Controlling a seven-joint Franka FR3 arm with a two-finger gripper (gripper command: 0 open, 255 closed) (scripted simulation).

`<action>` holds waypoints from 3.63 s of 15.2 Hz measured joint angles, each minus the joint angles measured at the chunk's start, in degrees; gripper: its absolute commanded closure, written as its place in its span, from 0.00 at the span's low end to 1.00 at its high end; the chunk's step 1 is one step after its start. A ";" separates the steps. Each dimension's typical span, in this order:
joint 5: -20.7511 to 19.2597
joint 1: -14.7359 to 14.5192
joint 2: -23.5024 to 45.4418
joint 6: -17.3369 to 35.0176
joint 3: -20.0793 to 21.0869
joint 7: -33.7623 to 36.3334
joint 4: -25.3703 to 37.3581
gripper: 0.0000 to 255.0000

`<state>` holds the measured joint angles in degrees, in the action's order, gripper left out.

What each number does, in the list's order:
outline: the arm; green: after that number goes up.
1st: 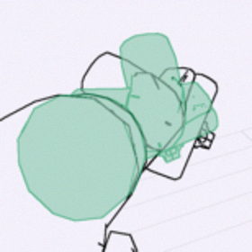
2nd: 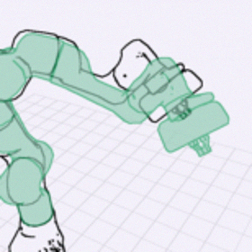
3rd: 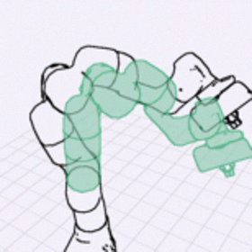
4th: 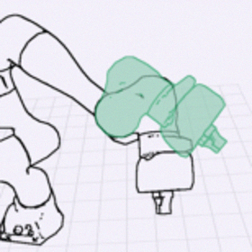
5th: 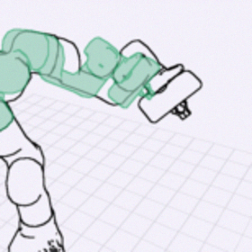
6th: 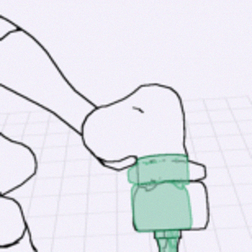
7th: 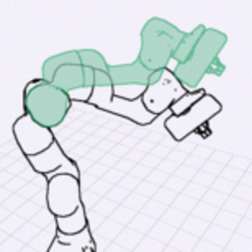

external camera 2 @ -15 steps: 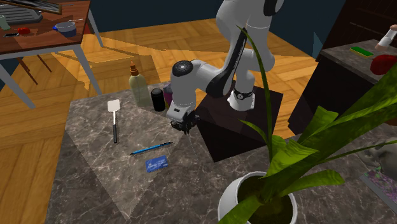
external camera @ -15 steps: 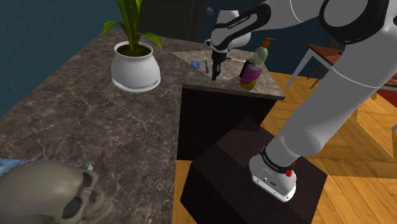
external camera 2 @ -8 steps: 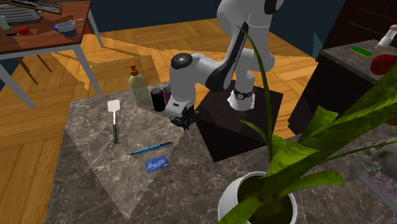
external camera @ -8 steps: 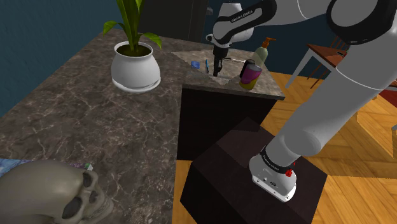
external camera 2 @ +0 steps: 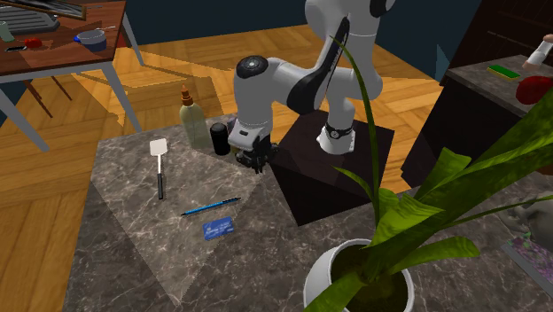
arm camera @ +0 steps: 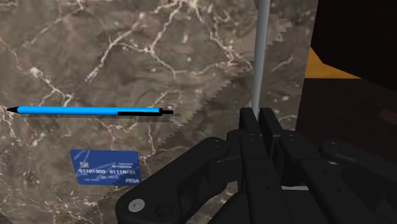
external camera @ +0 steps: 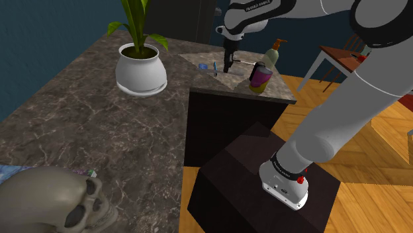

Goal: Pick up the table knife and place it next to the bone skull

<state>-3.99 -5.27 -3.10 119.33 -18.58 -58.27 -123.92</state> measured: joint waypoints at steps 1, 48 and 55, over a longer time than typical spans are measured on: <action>-0.07 -0.03 -0.27 -0.88 0.05 0.07 0.61 1.00; -0.35 -6.13 -18.12 -27.68 11.58 16.33 8.87 1.00; 2.39 -9.27 -23.34 -28.22 18.20 25.44 3.80 1.00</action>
<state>-1.60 -14.55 -26.44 91.11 -0.38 -32.83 -120.12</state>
